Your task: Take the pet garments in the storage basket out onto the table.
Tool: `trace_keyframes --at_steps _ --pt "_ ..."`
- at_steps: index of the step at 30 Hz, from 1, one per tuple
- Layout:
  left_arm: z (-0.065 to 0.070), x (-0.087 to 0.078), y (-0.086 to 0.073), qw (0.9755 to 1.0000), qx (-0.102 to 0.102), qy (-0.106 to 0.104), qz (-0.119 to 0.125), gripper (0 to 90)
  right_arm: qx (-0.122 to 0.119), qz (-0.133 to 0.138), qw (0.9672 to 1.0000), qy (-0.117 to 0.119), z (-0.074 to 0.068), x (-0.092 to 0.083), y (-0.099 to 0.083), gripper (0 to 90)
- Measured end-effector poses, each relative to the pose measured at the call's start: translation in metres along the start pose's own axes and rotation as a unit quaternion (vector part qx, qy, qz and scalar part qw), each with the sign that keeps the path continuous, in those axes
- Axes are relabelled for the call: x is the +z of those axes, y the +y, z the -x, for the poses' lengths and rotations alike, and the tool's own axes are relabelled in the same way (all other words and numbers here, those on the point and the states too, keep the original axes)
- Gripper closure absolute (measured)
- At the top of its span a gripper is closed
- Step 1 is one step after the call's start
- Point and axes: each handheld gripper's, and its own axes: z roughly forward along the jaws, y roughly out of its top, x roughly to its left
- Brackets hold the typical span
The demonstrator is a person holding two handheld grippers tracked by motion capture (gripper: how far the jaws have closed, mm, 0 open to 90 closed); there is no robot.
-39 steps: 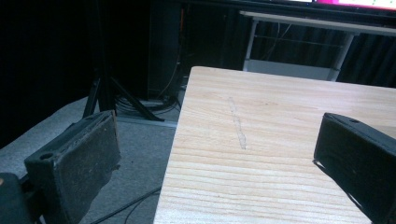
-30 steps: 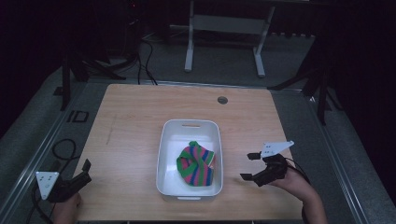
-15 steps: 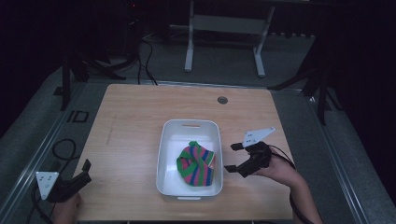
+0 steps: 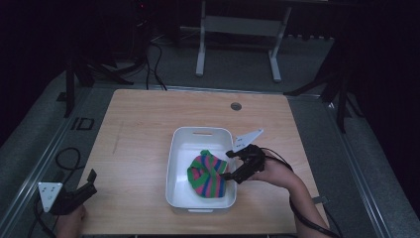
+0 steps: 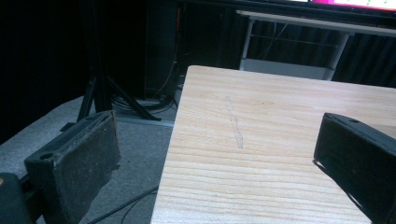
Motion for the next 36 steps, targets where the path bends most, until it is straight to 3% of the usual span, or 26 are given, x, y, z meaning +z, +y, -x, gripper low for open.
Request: trace_keyframes --at_steps 11,19,22,25,26,30,34,35,36 --pt "-0.001 0.0 0.0 1.0 -0.002 -0.003 0.0 0.9 -0.009 -0.047 0.9988 0.009 0.003 0.038 0.019 16.1" --pt "0.0 0.0 0.0 1.0 0.001 -0.004 -0.001 0.9 -0.024 -0.104 0.9943 -0.004 0.002 0.062 0.024 23.1" --pt "0.0 0.0 0.0 1.0 0.0 -0.005 -0.001 0.9 -0.048 -0.131 0.9901 -0.017 -0.001 0.067 0.027 29.3" --pt "0.0 0.0 0.0 1.0 0.0 -0.005 -0.001 0.9 -0.057 -0.169 0.9835 -0.028 -0.004 0.076 0.03 30.8" --pt "0.0 0.0 0.0 1.0 0.0 -0.005 -0.001 0.9 -0.064 -0.186 0.9799 -0.035 -0.005 0.081 0.031 31.3" --pt "0.0 0.0 0.0 1.0 0.0 -0.004 -0.001 0.9 -0.063 -0.227 0.9709 -0.041 -0.004 0.094 0.031 32.0" --pt "0.0 0.0 0.0 1.0 0.001 -0.005 -0.002 0.9 -0.059 -0.237 0.9686 -0.049 -0.005 0.1 0.03 36.6" --pt "0.0 0.0 0.0 1.0 0.001 -0.005 -0.002 0.9 -0.066 -0.236 0.9679 -0.057 -0.007 0.1 0.031 55.9" --pt "0.0 0.0 0.0 1.0 0.001 -0.004 -0.002 0.9 -0.067 -0.232 0.9686 -0.057 -0.008 0.099 0.032 66.7"
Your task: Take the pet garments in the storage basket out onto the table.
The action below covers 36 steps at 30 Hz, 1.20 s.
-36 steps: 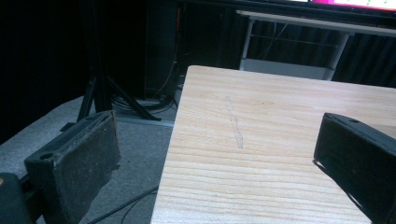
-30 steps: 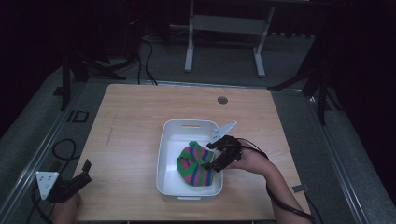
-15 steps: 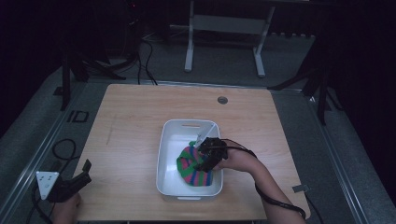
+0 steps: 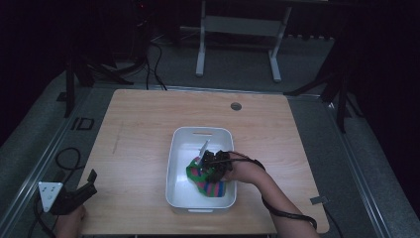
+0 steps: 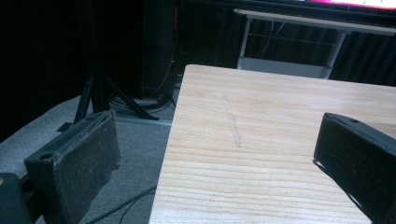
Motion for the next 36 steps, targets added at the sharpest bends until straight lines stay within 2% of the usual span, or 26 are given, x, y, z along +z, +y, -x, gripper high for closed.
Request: trace_keyframes --at_steps 1,2,4,7,9,15,17,18,20,24,28,29,31,32,33,36 --pt "0.0 0.0 0.0 1.0 0.0 0.0 0.0 0.9 0.001 0.004 1.0 0.0 -0.001 -0.002 0.0 78.2" --pt "0.0 0.0 0.0 1.0 -0.001 0.0 0.001 0.9 -0.001 0.01 0.9999 -0.011 -0.001 -0.004 0.0 83.7" --pt "0.0 0.0 0.0 1.0 -0.001 0.001 0.001 0.9 0.002 0.022 0.9997 -0.014 0.0 -0.009 -0.002 84.8" --pt "0.0 0.0 0.0 1.0 0.0 0.0 0.0 0.9 0.01 0.05 0.9987 -0.005 0.0 -0.019 -0.004 85.3" --pt "0.0 0.0 0.0 1.0 -0.001 0.0 0.0 0.9 0.008 0.056 0.9984 -0.004 0.0 -0.022 -0.004 85.4" --pt "0.0 0.0 0.0 1.0 0.0 0.001 0.0 0.9 0.013 0.113 0.9934 -0.015 -0.001 -0.055 -0.003 85.5" --pt "0.0 0.0 0.0 1.0 0.0 0.001 0.001 0.9 0.017 0.121 0.9923 -0.016 -0.001 -0.06 -0.003 85.5" --pt "0.0 0.0 0.0 1.0 0.0 0.001 0.0 0.9 0.014 0.14 0.9898 -0.019 -0.001 -0.074 -0.002 85.6" --pt "0.0 0.0 0.0 1.0 -0.001 0.001 0.0 0.9 0.012 0.154 0.9875 -0.028 -0.001 -0.082 -0.001 85.5" --pt "0.0 0.0 0.0 1.0 0.0 0.001 0.001 0.9 0.009 0.166 0.9853 -0.039 -0.005 -0.096 0.002 85.7" --pt "0.0 0.0 0.0 1.0 0.0 0.001 0.001 0.9 0.014 0.194 0.9801 -0.043 -0.005 -0.109 0.005 85.7" --pt "0.0 0.0 0.0 1.0 0.0 0.002 0.0 0.9 0.014 0.194 0.9801 -0.043 -0.005 -0.109 0.005 85.7" --pt "0.0 0.0 0.0 1.0 0.0 0.002 0.0 0.9 0.018 0.213 0.976 -0.042 -0.003 -0.119 0.007 85.7" --pt "0.0 0.0 0.0 1.0 0.0 0.002 0.0 0.9 0.018 0.213 0.976 -0.042 -0.003 -0.119 0.007 85.7" --pt "0.0 0.0 0.0 1.0 -0.001 0.002 0.0 0.9 0.02 0.224 0.9731 -0.05 -0.002 -0.127 0.009 85.8" --pt "0.0 0.0 0.0 1.0 0.0 0.001 0.0 0.9 0.023 0.241 0.9682 -0.062 -0.002 -0.139 0.012 85.8"
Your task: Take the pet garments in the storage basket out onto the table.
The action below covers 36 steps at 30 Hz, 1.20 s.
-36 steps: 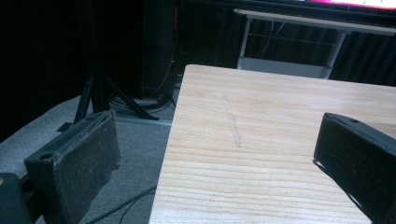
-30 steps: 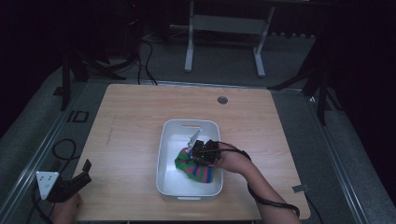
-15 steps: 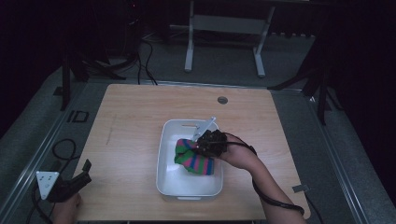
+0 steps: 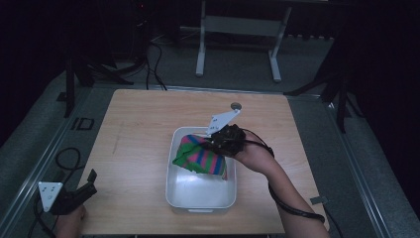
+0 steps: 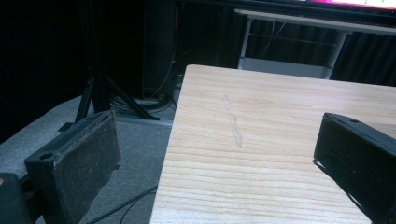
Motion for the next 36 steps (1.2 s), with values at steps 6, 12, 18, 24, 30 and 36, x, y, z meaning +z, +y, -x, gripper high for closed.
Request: trace_keyframes --at_steps 6,12,18,24,30,36 --pt "0.0 0.0 0.0 1.0 0.0 0.0 0.0 0.9 0.007 0.034 0.9994 -0.004 0.004 -0.019 0.015 85.8" --pt "0.0 0.0 0.0 1.0 0.0 0.0 0.0 0.9 0.002 0.05 0.9987 -0.007 0.003 -0.03 0.029 85.8" --pt "0.0 0.0 0.0 1.0 0.0 0.0 0.0 0.9 -0.002 0.067 0.9976 -0.015 0.003 -0.045 0.043 85.7" --pt "0.0 0.0 0.0 1.0 -0.002 0.0 0.0 0.9 -0.006 0.081 0.9963 -0.03 0.005 -0.063 0.054 85.7" --pt "0.0 0.0 0.0 1.0 -0.002 0.0 0.0 0.9 0.0 0.091 0.9948 -0.045 0.013 -0.082 0.054 85.6" --pt "0.0 0.0 0.0 1.0 0.0 0.0 -0.001 0.9 0.013 0.091 0.9938 -0.062 0.021 -0.097 0.044 85.6"
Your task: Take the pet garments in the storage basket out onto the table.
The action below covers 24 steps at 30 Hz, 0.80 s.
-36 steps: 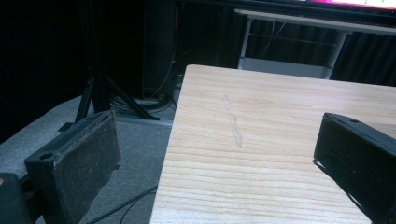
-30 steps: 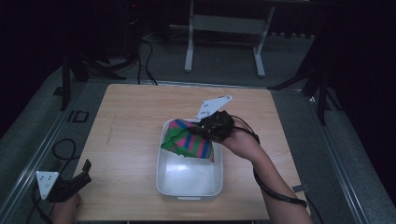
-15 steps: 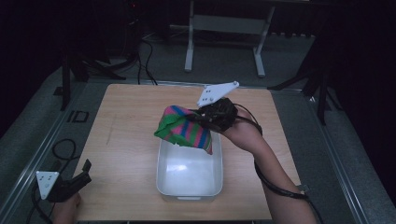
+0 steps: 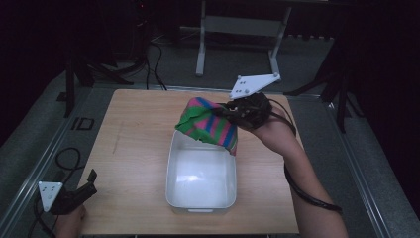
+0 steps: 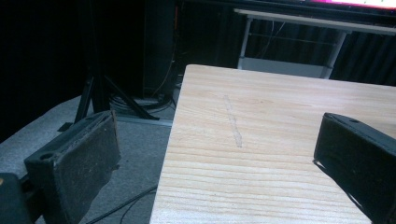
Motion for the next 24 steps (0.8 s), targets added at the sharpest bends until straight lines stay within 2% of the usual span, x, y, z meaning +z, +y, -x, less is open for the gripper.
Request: trace_keyframes --at_steps 7,14,24 --pt "0.0 0.0 0.0 1.0 0.0 0.0 0.0 0.9 0.017 -0.007 0.9994 -0.03 0.017 -0.022 -0.022 85.6" --pt "0.001 0.0 0.0 1.0 0.002 0.001 0.0 0.9 0.041 -0.013 0.9974 -0.058 0.033 -0.044 -0.045 85.6" --pt "0.001 0.001 0.0 1.0 0.004 0.0 -0.001 0.9 0.079 -0.022 0.9919 -0.097 0.051 -0.074 -0.082 85.6"
